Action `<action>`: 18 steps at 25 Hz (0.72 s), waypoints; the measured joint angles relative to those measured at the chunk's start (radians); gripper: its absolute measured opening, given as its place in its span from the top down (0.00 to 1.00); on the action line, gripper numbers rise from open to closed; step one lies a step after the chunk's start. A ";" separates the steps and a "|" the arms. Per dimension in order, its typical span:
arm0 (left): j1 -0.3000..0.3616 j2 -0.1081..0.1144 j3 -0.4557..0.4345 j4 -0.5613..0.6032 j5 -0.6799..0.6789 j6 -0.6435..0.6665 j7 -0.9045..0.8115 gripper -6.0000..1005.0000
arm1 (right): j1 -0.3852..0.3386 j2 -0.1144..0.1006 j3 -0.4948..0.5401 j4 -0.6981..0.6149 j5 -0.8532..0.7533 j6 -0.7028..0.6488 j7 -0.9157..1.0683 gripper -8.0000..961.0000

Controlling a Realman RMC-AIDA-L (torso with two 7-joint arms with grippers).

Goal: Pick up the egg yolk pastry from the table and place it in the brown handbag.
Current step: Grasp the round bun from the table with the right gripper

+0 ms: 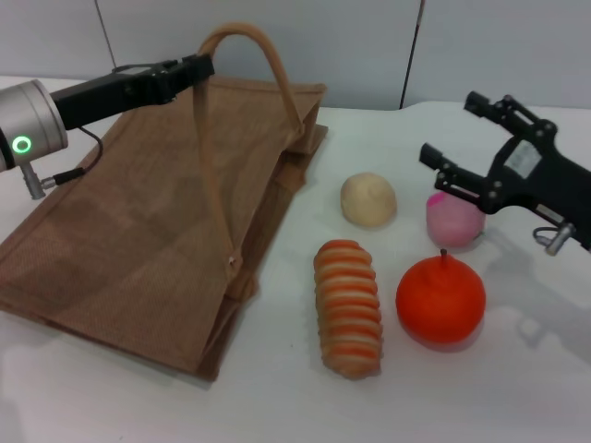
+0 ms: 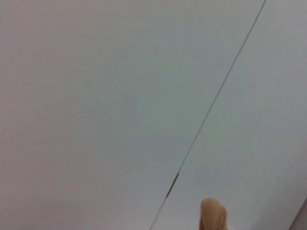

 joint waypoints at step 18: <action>0.009 0.001 0.000 0.001 -0.062 -0.104 0.028 0.88 | 0.080 0.002 0.000 0.077 -0.157 0.235 0.014 0.11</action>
